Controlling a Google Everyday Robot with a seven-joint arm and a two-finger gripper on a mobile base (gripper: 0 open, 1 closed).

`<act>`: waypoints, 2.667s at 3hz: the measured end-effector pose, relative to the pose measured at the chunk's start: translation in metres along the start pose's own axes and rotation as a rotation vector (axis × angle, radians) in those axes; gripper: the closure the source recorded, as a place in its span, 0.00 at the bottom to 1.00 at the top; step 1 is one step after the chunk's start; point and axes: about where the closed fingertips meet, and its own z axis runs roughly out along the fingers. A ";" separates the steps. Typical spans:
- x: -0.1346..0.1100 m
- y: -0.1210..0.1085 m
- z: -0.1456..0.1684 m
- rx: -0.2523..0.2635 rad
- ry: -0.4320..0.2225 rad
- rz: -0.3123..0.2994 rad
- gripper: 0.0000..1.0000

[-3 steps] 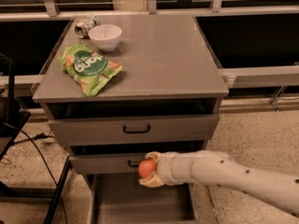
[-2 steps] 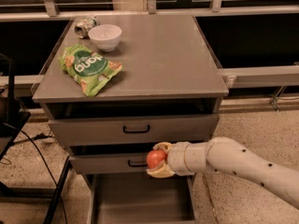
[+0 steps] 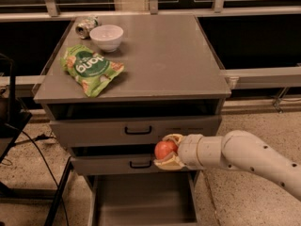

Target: Pick apple from bottom drawer and place on counter

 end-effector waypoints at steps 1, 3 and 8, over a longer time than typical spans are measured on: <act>-0.001 0.000 0.000 -0.008 -0.011 0.010 1.00; -0.043 -0.024 -0.044 -0.040 -0.090 0.091 1.00; -0.166 -0.119 -0.111 -0.002 -0.143 0.061 1.00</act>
Offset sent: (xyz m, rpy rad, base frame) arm 0.0123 -0.0170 0.0787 0.1775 0.0608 0.0013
